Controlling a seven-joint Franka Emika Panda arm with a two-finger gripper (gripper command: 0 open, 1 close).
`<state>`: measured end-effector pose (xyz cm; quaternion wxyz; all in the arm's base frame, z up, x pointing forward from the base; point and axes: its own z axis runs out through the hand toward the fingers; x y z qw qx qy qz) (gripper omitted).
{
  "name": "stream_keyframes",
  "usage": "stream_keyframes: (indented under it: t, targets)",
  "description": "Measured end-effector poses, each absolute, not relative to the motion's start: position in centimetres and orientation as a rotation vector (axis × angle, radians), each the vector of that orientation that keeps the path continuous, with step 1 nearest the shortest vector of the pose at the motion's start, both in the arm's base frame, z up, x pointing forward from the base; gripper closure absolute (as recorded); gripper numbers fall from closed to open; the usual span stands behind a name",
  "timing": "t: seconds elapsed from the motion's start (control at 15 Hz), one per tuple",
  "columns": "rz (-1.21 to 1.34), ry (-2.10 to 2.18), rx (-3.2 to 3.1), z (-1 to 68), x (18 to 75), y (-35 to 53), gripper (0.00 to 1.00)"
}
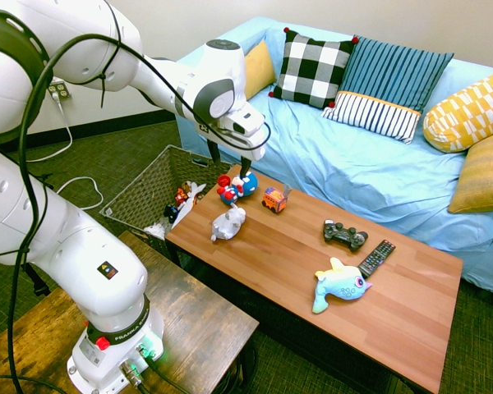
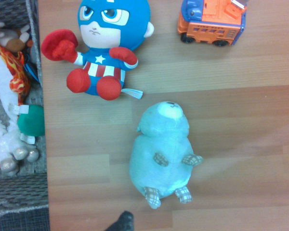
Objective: Put the toy car in the basket
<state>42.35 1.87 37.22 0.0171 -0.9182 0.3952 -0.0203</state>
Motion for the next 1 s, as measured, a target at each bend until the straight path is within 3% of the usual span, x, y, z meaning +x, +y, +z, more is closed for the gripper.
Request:
stream_keyframes:
  t: [0.2, 0.4, 1.0]
  targets:
    - [-0.095, 1.300, -2.748, 37.0, 43.1, 1.9, 0.00]
    - [-0.029, 1.471, -2.555, 32.4, 45.3, 1.1, 0.00]
    - [0.355, 2.019, -2.039, 21.7, 58.1, -3.6, 0.00]
